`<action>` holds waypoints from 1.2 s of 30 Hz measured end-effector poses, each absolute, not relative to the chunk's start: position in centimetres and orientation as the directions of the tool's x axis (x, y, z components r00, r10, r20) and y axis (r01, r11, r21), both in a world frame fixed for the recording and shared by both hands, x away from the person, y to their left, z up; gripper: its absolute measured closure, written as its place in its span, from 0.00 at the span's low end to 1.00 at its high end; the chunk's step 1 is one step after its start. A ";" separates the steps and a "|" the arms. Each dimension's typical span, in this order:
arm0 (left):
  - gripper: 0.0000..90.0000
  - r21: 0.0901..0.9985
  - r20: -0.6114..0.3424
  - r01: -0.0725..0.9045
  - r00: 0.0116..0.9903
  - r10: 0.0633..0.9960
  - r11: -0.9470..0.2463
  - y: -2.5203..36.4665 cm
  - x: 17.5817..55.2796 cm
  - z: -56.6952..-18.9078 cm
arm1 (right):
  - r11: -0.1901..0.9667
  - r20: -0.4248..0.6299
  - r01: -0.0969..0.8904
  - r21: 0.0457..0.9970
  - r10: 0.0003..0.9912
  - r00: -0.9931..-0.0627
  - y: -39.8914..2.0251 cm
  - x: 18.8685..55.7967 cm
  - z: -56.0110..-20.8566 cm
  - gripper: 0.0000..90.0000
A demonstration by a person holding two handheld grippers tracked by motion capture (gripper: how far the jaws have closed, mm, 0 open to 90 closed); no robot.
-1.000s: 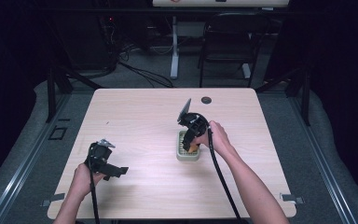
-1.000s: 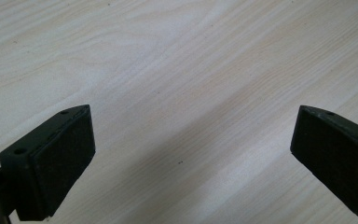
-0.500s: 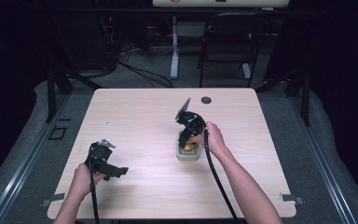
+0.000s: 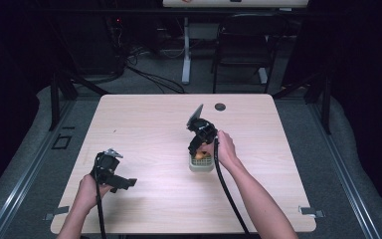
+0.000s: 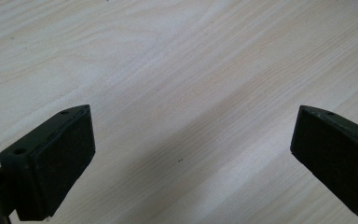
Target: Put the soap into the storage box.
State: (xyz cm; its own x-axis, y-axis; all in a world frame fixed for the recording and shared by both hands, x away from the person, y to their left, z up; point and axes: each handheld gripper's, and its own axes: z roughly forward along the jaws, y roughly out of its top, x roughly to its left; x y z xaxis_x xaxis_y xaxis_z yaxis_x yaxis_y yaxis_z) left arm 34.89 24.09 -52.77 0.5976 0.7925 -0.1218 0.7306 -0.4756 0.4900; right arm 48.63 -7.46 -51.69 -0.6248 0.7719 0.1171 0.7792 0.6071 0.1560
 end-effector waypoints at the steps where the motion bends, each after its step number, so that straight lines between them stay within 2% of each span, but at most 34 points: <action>1: 0.00 0.490 -0.122 0.730 0.598 0.792 -0.476 24.1 34.9 -52.8 | 0.614 0.112 0.775 0.148 0.768 -0.630 -7.5 48.8 -51.7 0.28; 13: 0.00 0.487 -0.119 0.729 0.602 0.790 -0.482 24.0 34.9 -52.8 | 0.599 0.143 0.784 0.163 0.772 -0.619 -8.0 48.9 -51.8 0.27; 21: 0.00 0.489 -0.119 0.728 0.601 0.790 -0.481 24.0 34.9 -52.8 | 0.585 0.148 0.785 0.204 0.774 -0.616 -8.4 48.5 -51.3 0.18; 22: 0.00 0.490 -0.118 0.727 0.602 0.790 -0.481 24.0 34.9 -52.8 | 0.597 0.148 0.780 0.188 0.768 -0.623 -8.4 48.5 -51.1 0.17; 29: 0.00 0.491 -0.119 0.727 0.602 0.789 -0.480 24.0 34.9 -52.7 | 0.602 0.158 0.767 0.223 0.754 -0.638 -8.9 47.8 -50.5 0.15; 36: 0.00 0.492 -0.119 0.727 0.602 0.790 -0.480 23.9 34.9 -52.8 | 0.625 0.161 0.751 0.212 0.736 -0.657 -9.5 46.9 -49.7 0.11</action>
